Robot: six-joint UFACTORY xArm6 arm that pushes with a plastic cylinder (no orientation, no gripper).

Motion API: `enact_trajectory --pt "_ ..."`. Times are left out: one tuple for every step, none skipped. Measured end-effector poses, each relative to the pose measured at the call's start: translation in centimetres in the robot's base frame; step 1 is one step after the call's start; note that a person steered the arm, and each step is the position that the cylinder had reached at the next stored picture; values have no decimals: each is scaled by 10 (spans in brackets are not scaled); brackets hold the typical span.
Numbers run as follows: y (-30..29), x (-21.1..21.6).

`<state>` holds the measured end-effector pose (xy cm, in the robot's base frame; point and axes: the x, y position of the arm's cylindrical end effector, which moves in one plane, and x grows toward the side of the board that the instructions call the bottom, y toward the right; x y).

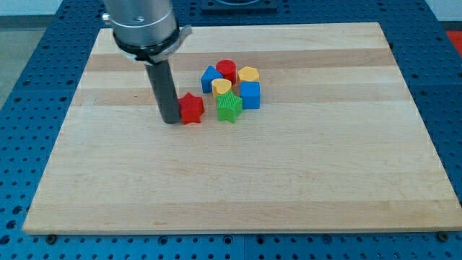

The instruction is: Move the green circle towards the blue triangle

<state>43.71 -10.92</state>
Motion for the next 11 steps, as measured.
enact_trajectory --pt "17 4" --pt "40 11" --pt "-26 12" --pt "-92 -67" --pt "-115 -145" --pt "-192 -182" --pt "-175 -209" --pt "-132 -218" --pt "-125 -179" --pt "-121 -174" --pt "-152 -210"
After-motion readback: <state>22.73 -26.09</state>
